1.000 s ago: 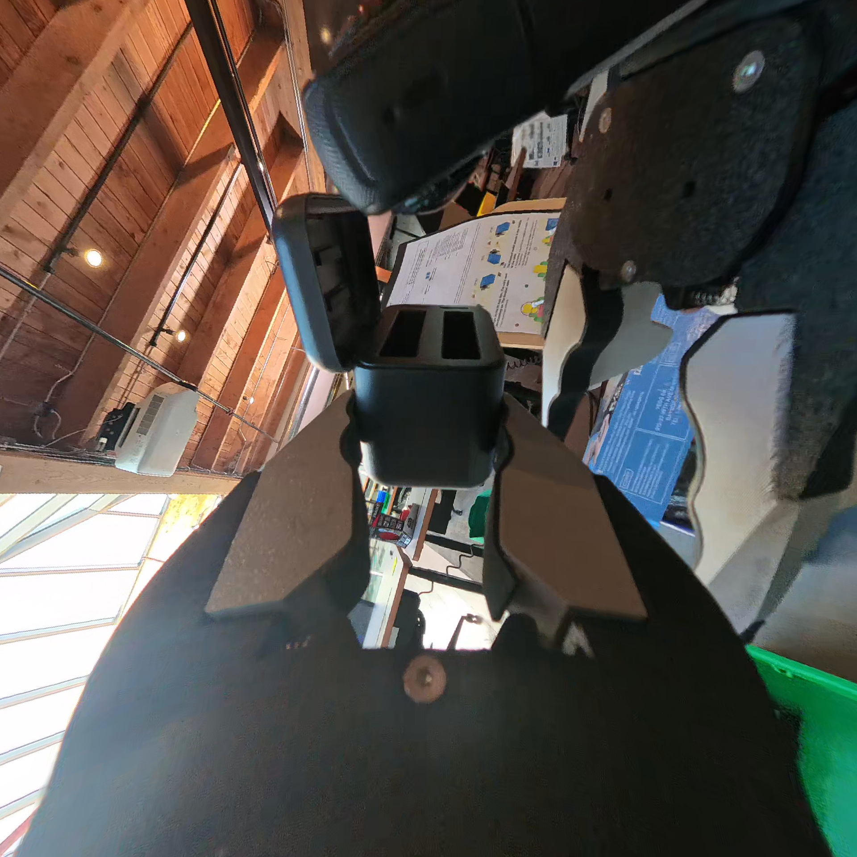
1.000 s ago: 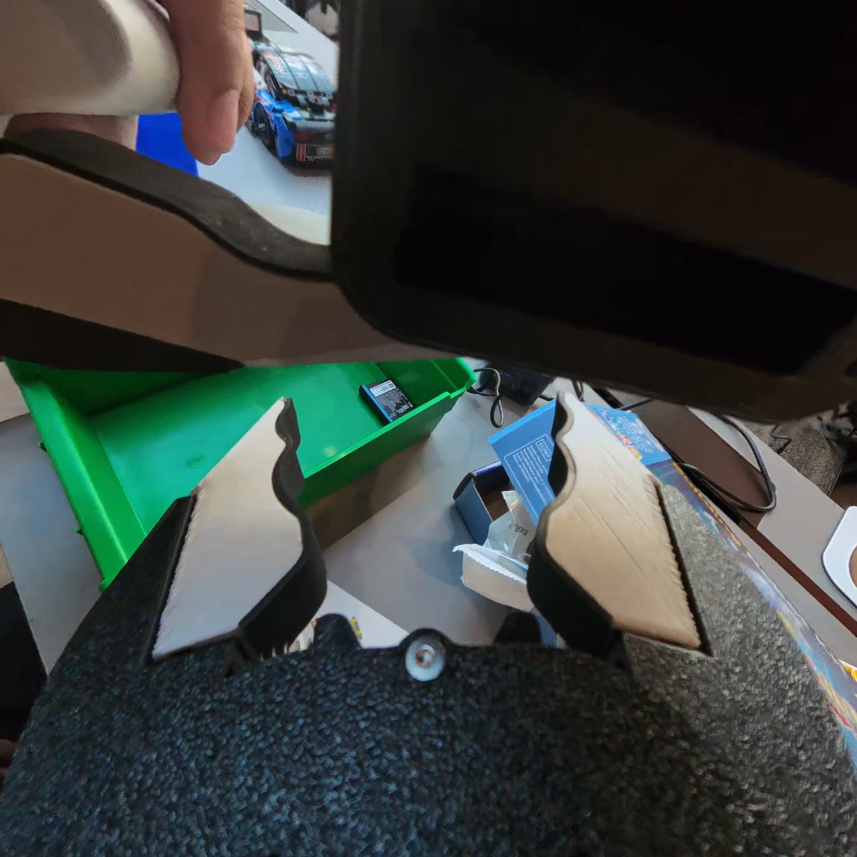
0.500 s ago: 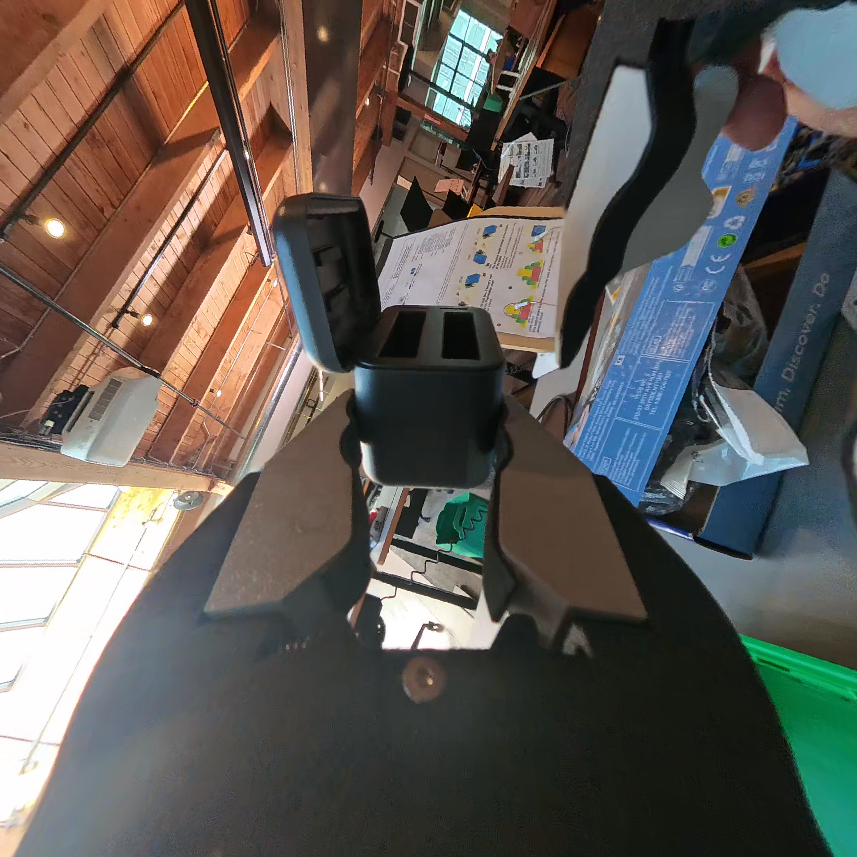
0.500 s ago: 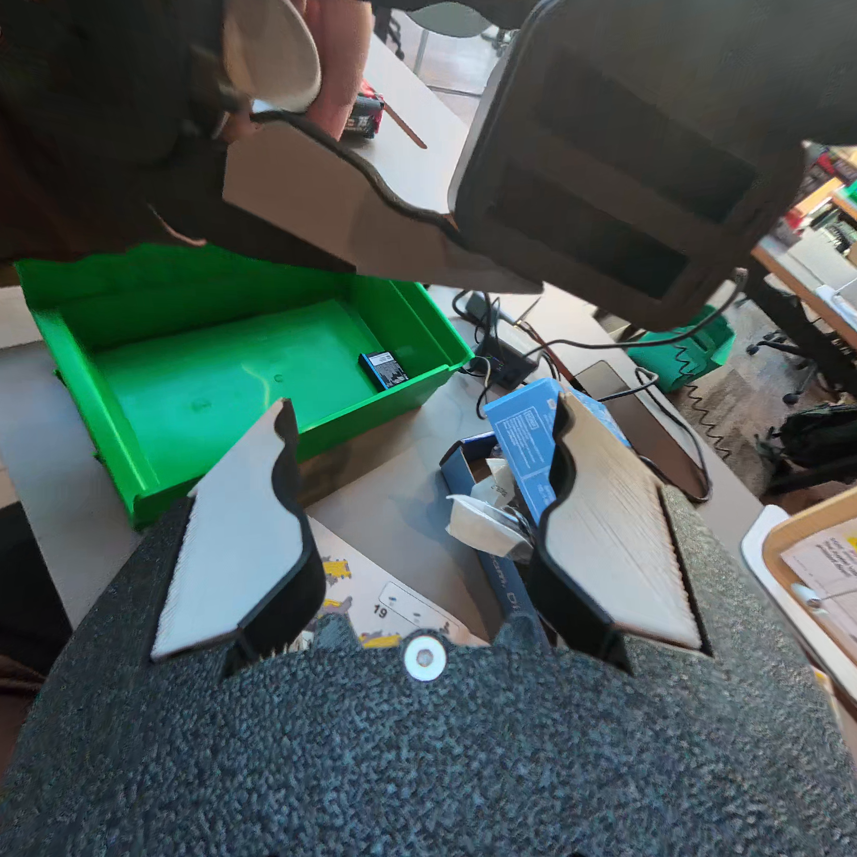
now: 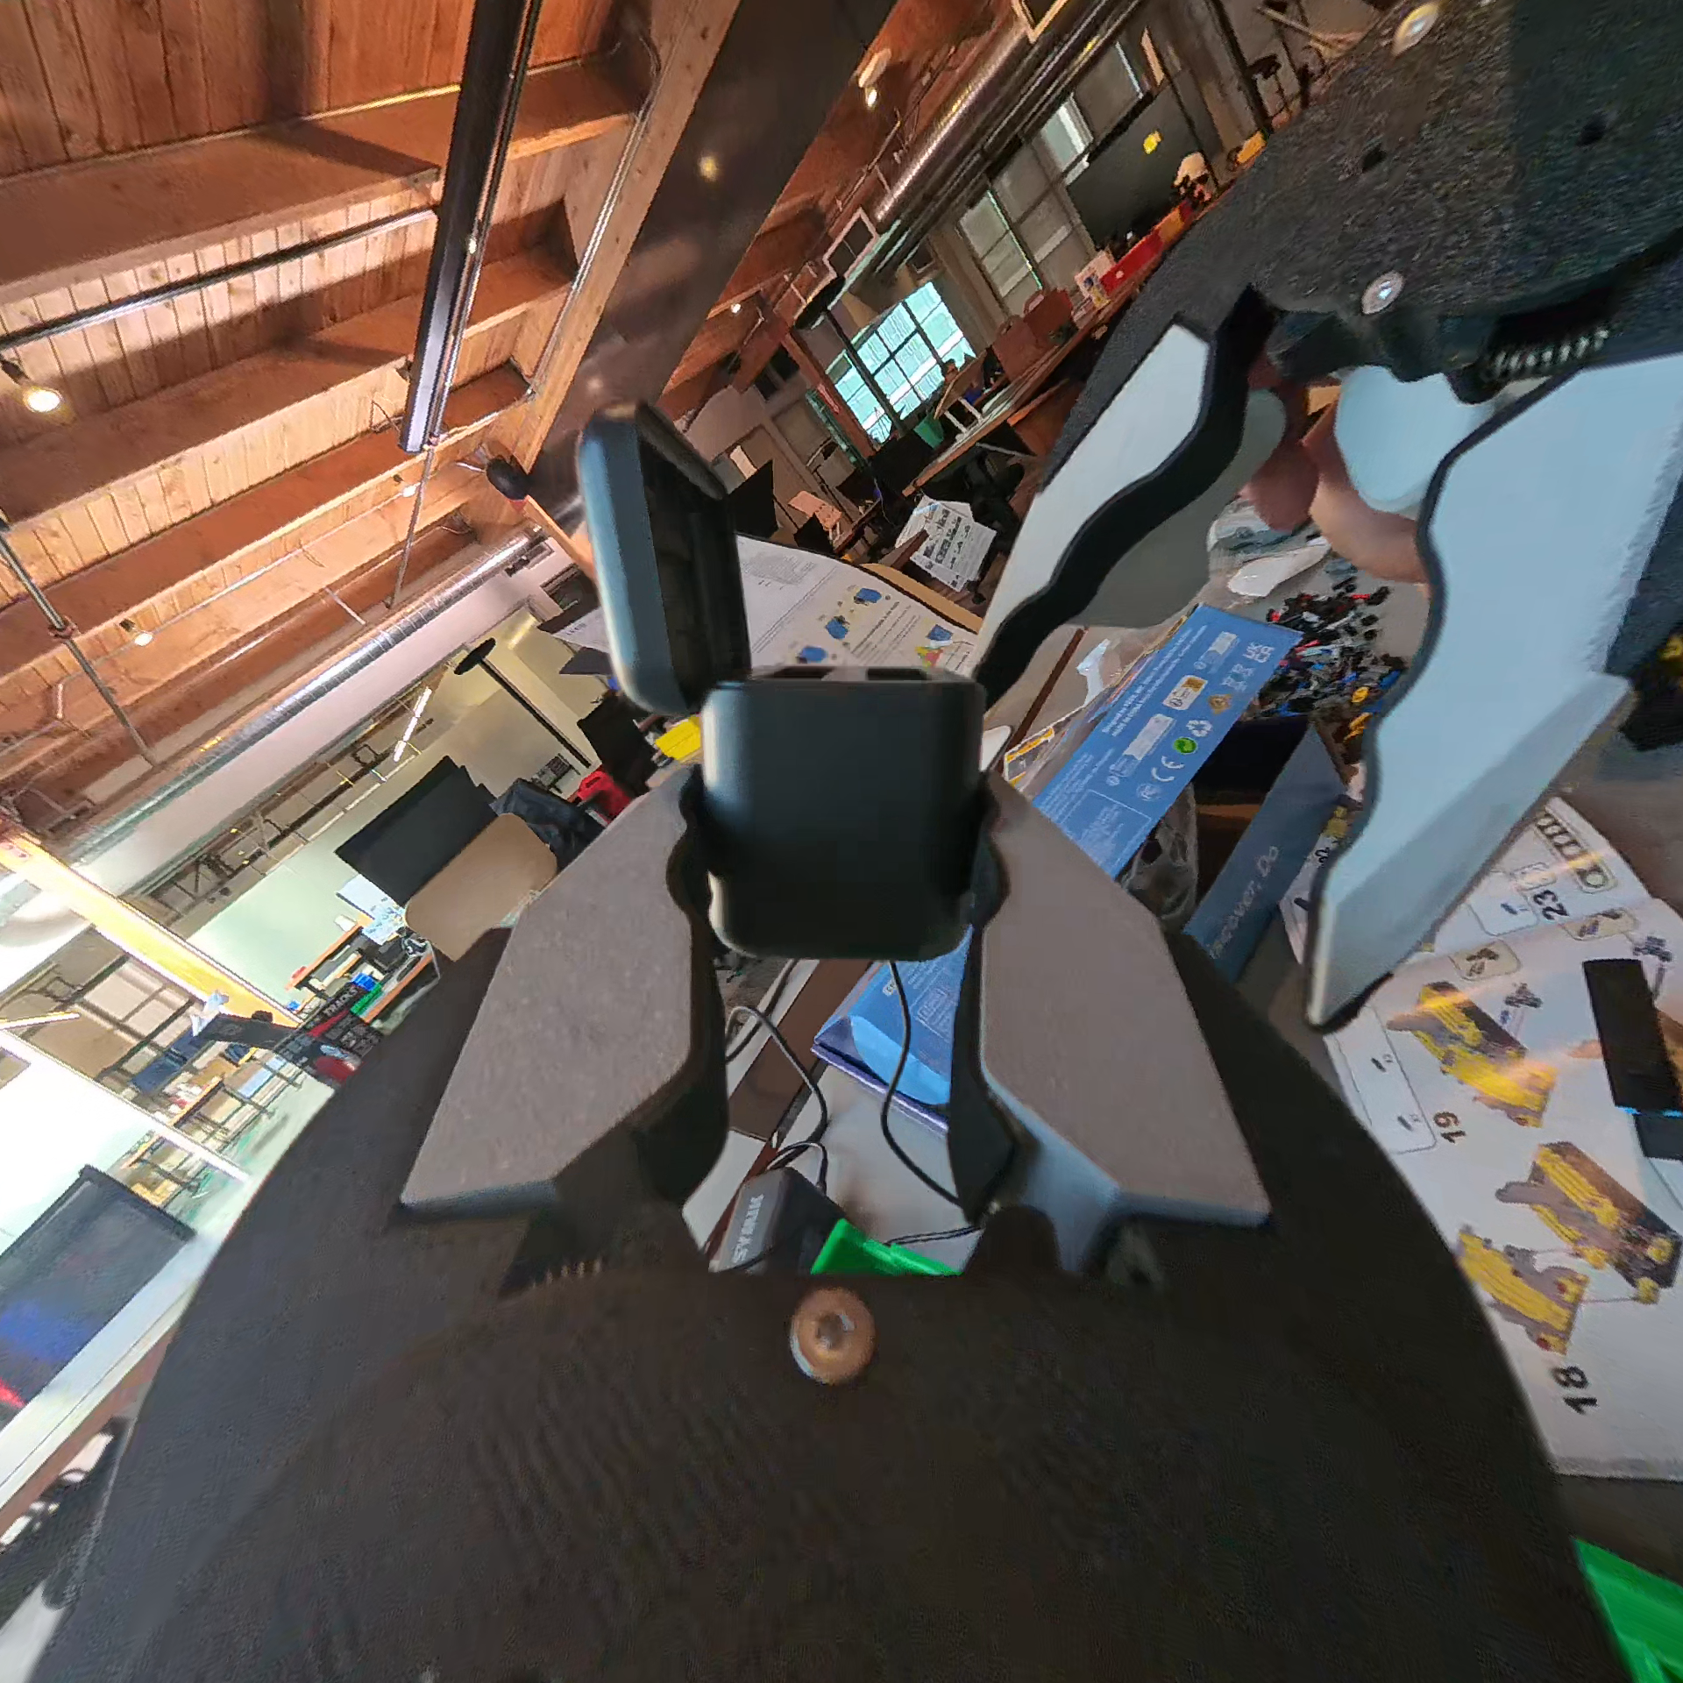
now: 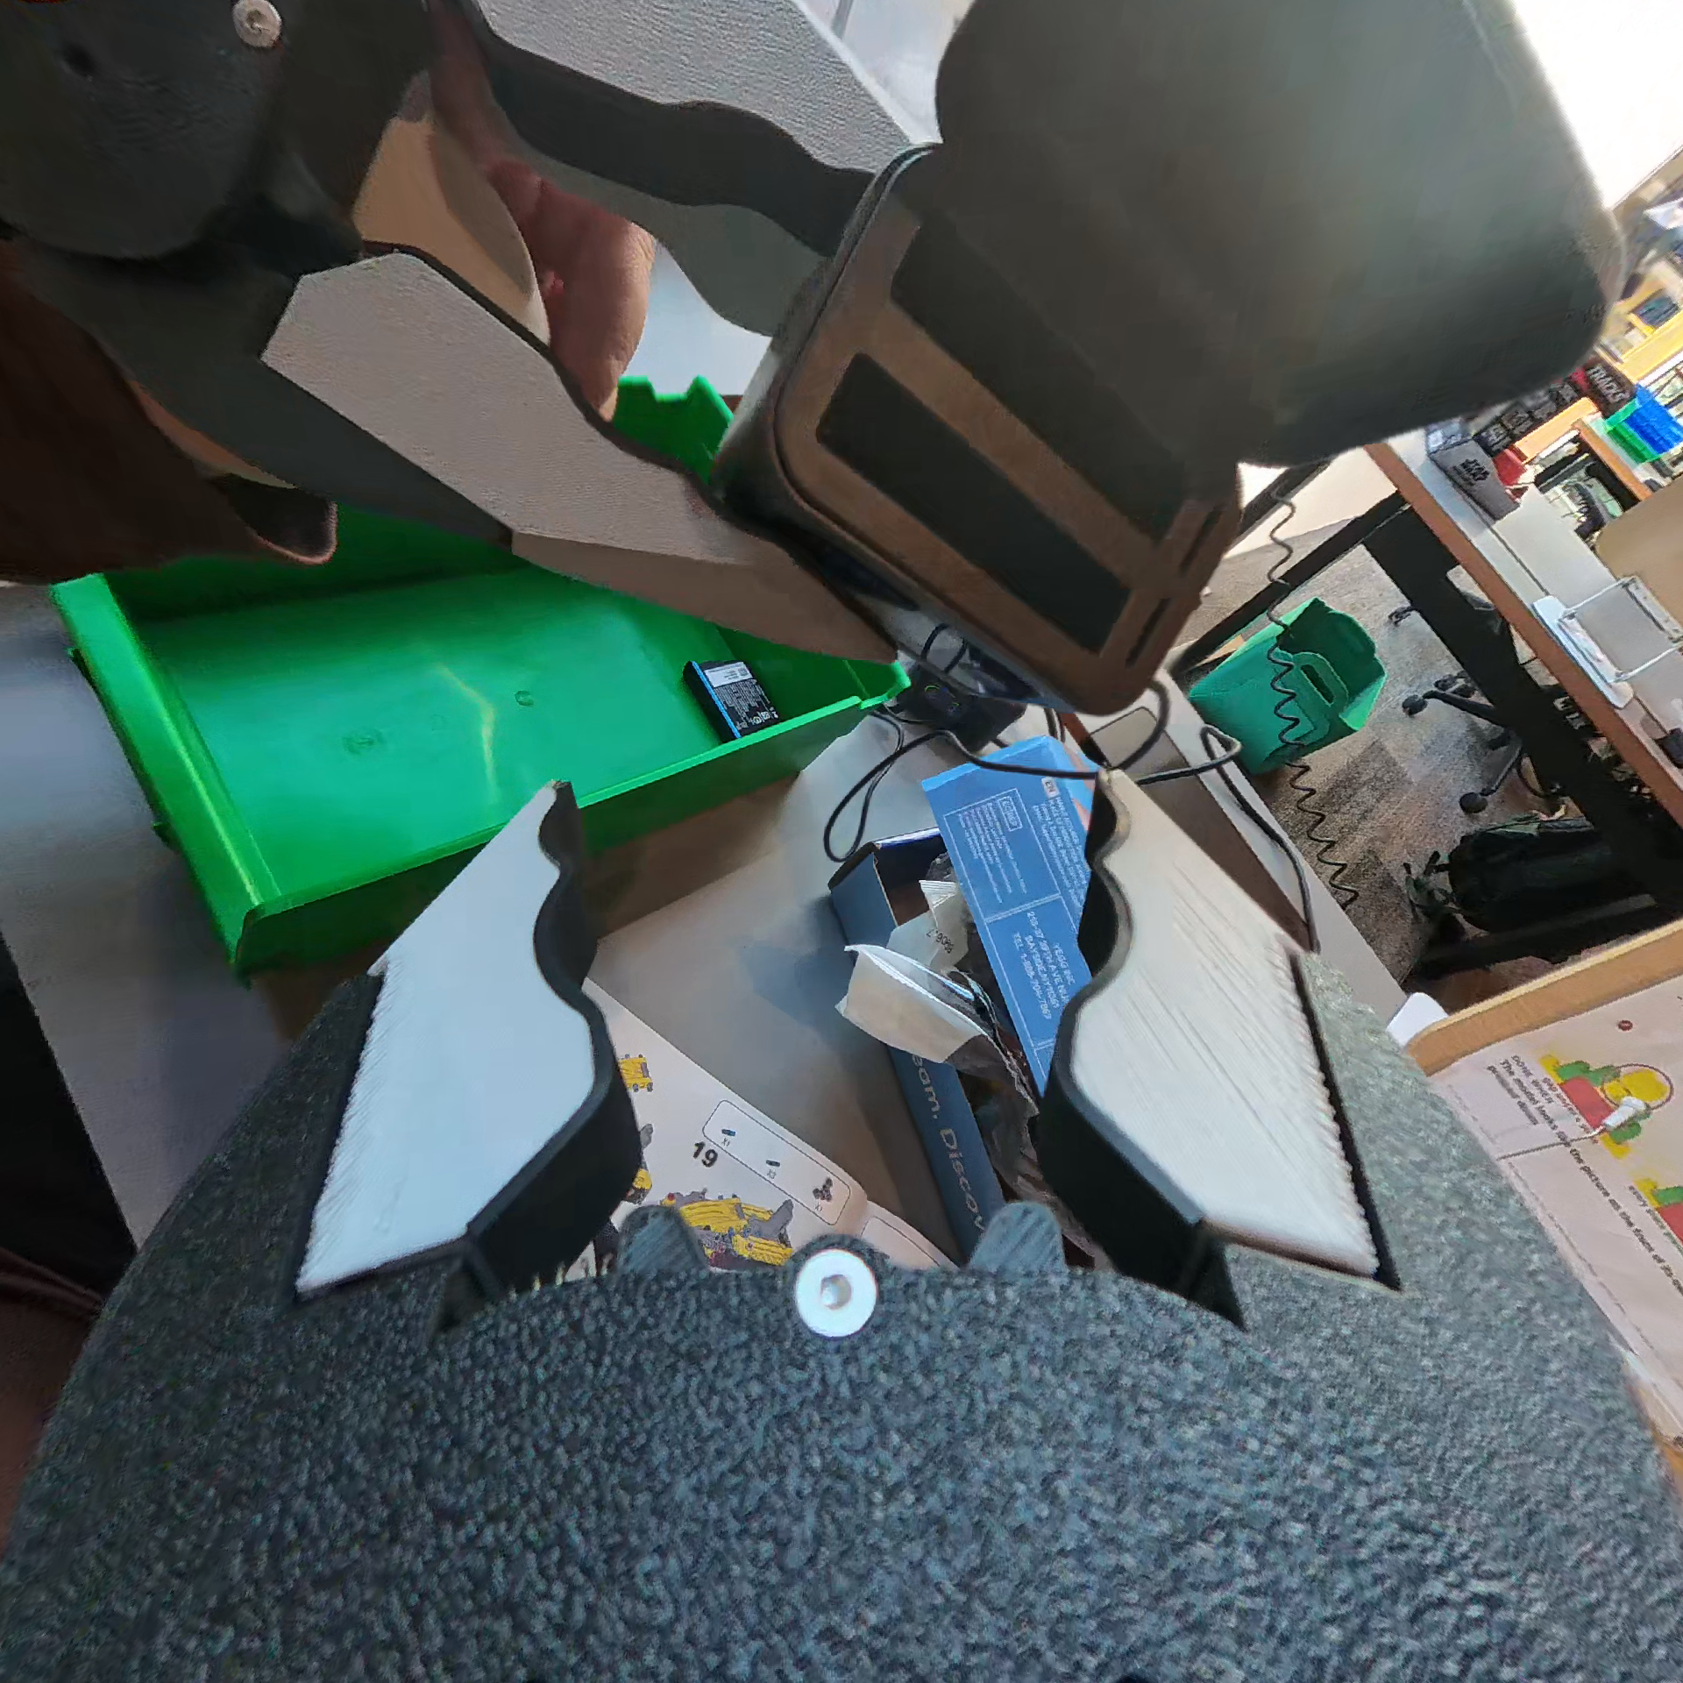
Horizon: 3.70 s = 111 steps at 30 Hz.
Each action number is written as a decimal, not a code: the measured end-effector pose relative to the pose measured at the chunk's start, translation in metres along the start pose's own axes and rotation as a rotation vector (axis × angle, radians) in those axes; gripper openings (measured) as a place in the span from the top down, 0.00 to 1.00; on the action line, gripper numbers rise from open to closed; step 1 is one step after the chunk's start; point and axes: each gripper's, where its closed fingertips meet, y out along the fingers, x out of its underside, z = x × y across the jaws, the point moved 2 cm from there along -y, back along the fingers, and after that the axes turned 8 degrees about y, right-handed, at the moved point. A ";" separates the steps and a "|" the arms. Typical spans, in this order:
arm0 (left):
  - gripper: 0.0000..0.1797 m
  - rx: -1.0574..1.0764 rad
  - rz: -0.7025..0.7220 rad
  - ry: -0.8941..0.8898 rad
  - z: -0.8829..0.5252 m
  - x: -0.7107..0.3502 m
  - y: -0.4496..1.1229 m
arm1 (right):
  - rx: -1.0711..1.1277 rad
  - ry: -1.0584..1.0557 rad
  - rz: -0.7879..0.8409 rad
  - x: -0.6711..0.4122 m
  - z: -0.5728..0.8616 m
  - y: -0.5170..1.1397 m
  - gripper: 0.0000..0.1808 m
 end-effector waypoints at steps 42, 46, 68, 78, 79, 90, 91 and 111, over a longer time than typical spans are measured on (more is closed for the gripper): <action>0.69 0.119 0.162 -0.243 0.104 -0.023 -0.010 | -0.864 0.099 0.163 0.008 0.019 -0.037 0.95; 0.69 0.207 -0.010 -0.441 0.113 0.005 -0.007 | -0.868 0.228 0.006 0.029 0.021 -0.008 0.96; 0.64 0.246 -0.262 -0.734 0.153 0.000 -0.069 | -0.929 0.160 -0.460 0.146 -0.048 0.061 0.86; 0.65 0.251 -0.353 -0.709 0.202 0.013 -0.067 | -0.810 0.059 -0.385 0.143 -0.015 -0.009 0.82; 0.65 0.253 -0.369 -0.708 0.208 0.016 -0.068 | -0.805 0.037 -0.411 0.153 -0.017 -0.015 0.82; 0.67 0.300 -0.471 -0.762 0.246 0.035 -0.071 | -0.828 -0.109 -0.593 0.220 -0.037 -0.008 0.93; 0.67 0.294 -0.482 -0.758 0.246 0.036 -0.072 | -0.844 -0.111 -0.593 0.219 -0.037 -0.011 0.93; 0.59 0.162 -0.605 -0.833 0.245 0.064 -0.076 | -1.093 -0.351 -0.382 0.136 -0.070 0.010 0.93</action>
